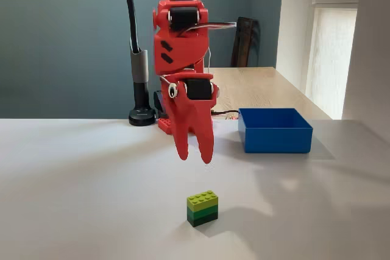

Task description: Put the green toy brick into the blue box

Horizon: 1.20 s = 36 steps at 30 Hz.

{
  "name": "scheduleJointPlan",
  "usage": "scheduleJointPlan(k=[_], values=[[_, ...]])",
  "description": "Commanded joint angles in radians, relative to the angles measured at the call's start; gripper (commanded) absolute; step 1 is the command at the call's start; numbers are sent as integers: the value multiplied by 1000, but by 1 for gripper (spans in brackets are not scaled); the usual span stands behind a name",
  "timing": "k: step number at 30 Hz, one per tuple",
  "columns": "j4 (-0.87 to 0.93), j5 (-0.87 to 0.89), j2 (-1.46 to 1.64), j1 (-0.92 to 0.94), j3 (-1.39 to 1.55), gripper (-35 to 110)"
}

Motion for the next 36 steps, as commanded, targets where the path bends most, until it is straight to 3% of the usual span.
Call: scheduleJointPlan(k=[1, 18, 32, 36], values=[[29, -32, -41, 3, -115, 27], [40, -89, -373, -21, -388, 24], [40, -75, -509, -66, -508, 0], [40, -55, -509, -69, -518, 0]])
